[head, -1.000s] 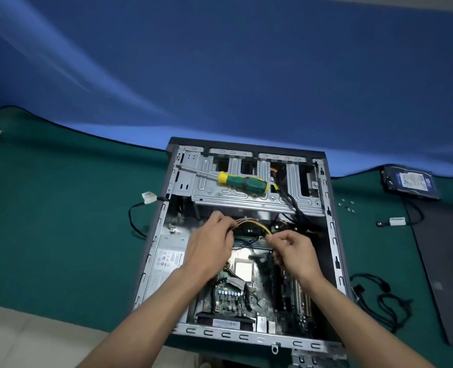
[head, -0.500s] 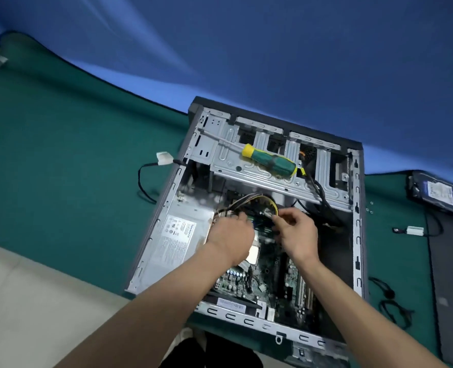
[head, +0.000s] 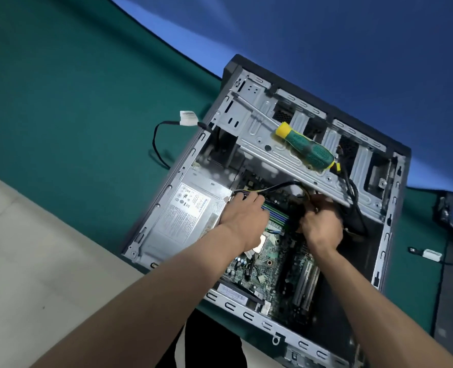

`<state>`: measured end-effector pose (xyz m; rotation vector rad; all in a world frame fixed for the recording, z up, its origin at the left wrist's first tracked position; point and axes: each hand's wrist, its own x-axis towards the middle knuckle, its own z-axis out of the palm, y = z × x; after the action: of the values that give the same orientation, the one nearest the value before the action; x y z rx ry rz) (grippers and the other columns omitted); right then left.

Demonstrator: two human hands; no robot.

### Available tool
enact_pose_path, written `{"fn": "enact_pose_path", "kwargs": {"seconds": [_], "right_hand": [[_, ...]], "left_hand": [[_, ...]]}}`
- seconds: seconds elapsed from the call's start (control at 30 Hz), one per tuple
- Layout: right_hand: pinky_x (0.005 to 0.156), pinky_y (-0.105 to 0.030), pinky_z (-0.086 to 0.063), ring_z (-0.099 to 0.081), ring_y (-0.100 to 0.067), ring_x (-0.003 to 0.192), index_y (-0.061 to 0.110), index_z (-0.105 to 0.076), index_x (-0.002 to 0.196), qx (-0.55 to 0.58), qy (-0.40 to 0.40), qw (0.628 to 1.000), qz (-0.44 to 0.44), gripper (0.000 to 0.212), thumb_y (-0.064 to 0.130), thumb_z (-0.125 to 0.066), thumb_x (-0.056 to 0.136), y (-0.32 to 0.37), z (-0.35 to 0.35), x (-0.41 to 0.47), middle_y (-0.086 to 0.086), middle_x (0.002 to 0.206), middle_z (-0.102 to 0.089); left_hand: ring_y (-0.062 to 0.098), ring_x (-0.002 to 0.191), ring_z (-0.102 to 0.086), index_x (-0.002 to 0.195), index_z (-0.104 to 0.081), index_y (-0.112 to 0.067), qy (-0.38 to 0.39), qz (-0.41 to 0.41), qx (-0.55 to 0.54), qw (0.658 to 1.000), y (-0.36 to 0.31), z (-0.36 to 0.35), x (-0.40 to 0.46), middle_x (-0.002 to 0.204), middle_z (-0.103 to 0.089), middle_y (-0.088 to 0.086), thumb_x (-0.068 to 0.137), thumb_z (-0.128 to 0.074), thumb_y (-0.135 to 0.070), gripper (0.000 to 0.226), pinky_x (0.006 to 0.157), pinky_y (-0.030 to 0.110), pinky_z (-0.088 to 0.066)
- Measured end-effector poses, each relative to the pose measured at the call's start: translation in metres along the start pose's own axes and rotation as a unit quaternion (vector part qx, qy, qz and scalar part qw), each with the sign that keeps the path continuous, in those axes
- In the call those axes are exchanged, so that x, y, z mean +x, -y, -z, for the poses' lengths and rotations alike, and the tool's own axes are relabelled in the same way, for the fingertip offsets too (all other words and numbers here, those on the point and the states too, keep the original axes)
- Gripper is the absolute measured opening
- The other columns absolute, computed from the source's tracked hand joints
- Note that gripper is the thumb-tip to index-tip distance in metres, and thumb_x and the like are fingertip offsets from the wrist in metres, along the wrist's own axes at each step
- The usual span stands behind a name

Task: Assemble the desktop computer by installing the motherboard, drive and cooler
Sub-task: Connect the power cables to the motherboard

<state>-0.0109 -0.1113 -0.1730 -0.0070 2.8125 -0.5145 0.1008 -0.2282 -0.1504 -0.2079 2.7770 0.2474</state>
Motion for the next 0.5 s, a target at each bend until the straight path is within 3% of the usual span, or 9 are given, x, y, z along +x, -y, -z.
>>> {"fn": "enact_pose_path", "kwargs": {"seconds": [0.27, 0.5], "right_hand": [[0.095, -0.039, -0.043, -0.058, -0.037, 0.107, -0.002, -0.067, 0.107, 0.09, 0.015, 0.995, -0.038, 0.037, 0.03, -0.052, 0.096, 0.005, -0.009, 0.005, -0.022, 0.111, -0.066], [0.074, -0.024, -0.032, -0.06, -0.031, 0.105, 0.02, -0.07, 0.11, 0.079, -0.005, 0.996, 0.035, 0.022, 0.028, -0.054, 0.095, 0.004, -0.002, -0.006, -0.009, 0.111, -0.069]], "left_hand": [[0.025, 0.113, -0.046, 0.124, -0.047, -0.011, -0.012, 0.025, -0.066, 0.997, -0.001, -0.001, 0.003, 0.124, -0.048, 0.009, 0.086, -0.052, -0.016, 0.039, 0.091, 0.036, -0.039], [0.025, 0.111, -0.047, 0.119, -0.052, -0.01, 0.0, 0.034, -0.082, 0.996, -0.004, 0.002, 0.0, 0.123, -0.049, 0.009, 0.085, -0.049, -0.013, 0.034, 0.087, 0.037, -0.043]]}}
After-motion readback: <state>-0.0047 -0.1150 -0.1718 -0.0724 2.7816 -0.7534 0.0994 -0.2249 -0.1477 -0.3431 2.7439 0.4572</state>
